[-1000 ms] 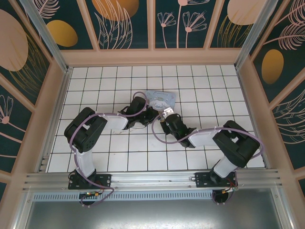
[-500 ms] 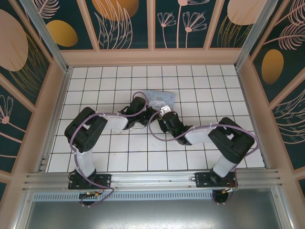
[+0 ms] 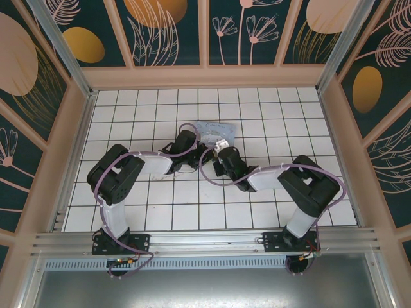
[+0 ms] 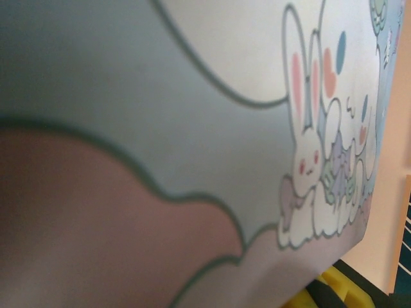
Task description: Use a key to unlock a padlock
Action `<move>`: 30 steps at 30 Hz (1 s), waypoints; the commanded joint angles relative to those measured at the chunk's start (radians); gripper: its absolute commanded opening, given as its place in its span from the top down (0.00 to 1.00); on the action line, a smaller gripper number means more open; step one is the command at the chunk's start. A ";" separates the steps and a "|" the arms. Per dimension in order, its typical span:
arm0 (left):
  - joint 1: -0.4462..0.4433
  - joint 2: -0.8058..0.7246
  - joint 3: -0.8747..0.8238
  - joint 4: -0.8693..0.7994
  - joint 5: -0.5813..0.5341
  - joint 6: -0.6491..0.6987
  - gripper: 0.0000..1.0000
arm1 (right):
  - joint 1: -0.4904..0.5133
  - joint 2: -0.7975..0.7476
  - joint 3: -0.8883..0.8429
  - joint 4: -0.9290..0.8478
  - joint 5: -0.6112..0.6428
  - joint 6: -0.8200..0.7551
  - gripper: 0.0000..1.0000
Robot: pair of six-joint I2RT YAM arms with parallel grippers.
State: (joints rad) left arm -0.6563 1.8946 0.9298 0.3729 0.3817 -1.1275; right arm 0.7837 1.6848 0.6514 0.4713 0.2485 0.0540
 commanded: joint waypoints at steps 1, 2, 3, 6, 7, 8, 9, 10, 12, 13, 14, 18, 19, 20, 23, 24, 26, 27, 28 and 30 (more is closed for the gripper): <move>-0.012 0.000 0.010 -0.025 0.073 -0.019 1.00 | -0.043 -0.036 0.004 0.034 -0.113 0.051 1.00; -0.012 0.003 0.010 -0.026 0.072 -0.019 1.00 | -0.057 -0.045 -0.002 0.036 -0.161 0.067 1.00; -0.012 0.004 0.010 -0.026 0.072 -0.019 1.00 | -0.072 -0.055 -0.013 0.042 -0.213 0.083 1.00; -0.011 0.006 0.013 -0.026 0.072 -0.019 1.00 | -0.092 -0.086 -0.036 0.046 -0.293 0.109 1.00; -0.011 0.008 0.014 -0.026 0.072 -0.019 1.00 | -0.095 -0.098 -0.040 0.043 -0.306 0.115 1.00; -0.012 0.010 0.015 -0.026 0.072 -0.019 1.00 | -0.096 -0.109 -0.047 0.043 -0.308 0.119 1.00; -0.011 0.011 0.016 -0.025 0.072 -0.018 1.00 | -0.095 -0.123 -0.058 0.046 -0.308 0.125 1.00; -0.012 0.011 0.016 -0.025 0.072 -0.020 1.00 | -0.095 -0.136 -0.067 0.048 -0.307 0.128 0.90; -0.011 0.012 0.017 -0.026 0.072 -0.019 1.00 | -0.092 -0.158 -0.084 0.047 -0.300 0.133 0.72; -0.012 0.012 0.018 -0.027 0.072 -0.020 1.00 | -0.089 -0.167 -0.093 0.046 -0.292 0.133 0.67; -0.012 0.011 0.018 -0.027 0.072 -0.020 1.00 | -0.085 -0.172 -0.101 0.044 -0.281 0.131 0.65; -0.011 0.006 0.020 -0.030 0.072 -0.016 1.00 | -0.052 -0.169 -0.128 0.037 -0.213 0.107 0.59; -0.011 0.008 0.020 -0.030 0.072 -0.016 1.00 | -0.041 -0.160 -0.131 0.034 -0.187 0.097 0.58; -0.011 0.009 0.020 -0.030 0.072 -0.016 1.00 | -0.032 -0.151 -0.132 0.030 -0.167 0.090 0.58; -0.012 0.007 0.020 -0.032 0.074 -0.015 1.00 | 0.000 -0.113 -0.123 0.018 -0.088 0.065 0.57; -0.011 0.007 0.020 -0.032 0.074 -0.015 1.00 | 0.010 -0.099 -0.120 0.019 -0.065 0.059 0.57; -0.011 0.006 0.022 -0.035 0.074 -0.014 1.00 | 0.026 -0.075 -0.110 0.019 -0.014 0.050 0.57; -0.011 0.005 0.022 -0.035 0.074 -0.014 1.00 | 0.032 -0.061 -0.102 0.018 0.010 0.048 0.57; -0.012 0.006 0.021 -0.034 0.073 -0.014 1.00 | 0.037 -0.047 -0.093 0.015 0.035 0.046 0.57; -0.011 0.005 0.022 -0.035 0.075 -0.015 1.00 | 0.042 -0.025 -0.082 0.019 0.064 0.040 0.58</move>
State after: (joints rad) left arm -0.6598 1.8946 0.9333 0.3706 0.4053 -1.1263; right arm 0.8146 1.6283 0.5354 0.4828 0.2085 0.1223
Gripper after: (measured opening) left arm 0.132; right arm 0.422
